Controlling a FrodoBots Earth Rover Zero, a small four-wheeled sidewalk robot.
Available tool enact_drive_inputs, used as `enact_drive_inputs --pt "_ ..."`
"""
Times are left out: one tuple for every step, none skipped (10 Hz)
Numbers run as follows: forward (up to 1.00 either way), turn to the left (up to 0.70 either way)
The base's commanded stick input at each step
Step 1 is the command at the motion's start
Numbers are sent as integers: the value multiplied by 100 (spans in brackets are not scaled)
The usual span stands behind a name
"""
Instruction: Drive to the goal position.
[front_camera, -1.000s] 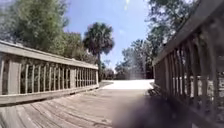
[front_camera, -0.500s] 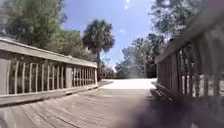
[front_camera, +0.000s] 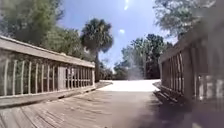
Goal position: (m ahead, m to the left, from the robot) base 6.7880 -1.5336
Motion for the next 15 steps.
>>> enact_drive_inputs --pt "70 0" --pt "70 0" --pt "70 0" --pt "70 0" --pt "70 0" --pt "70 0" --pt "70 0" --pt "70 0" --pt "70 0" --pt "70 0" --pt "70 0" --pt "70 0" --pt "70 -1" --pt "70 -4" --pt "70 -10"
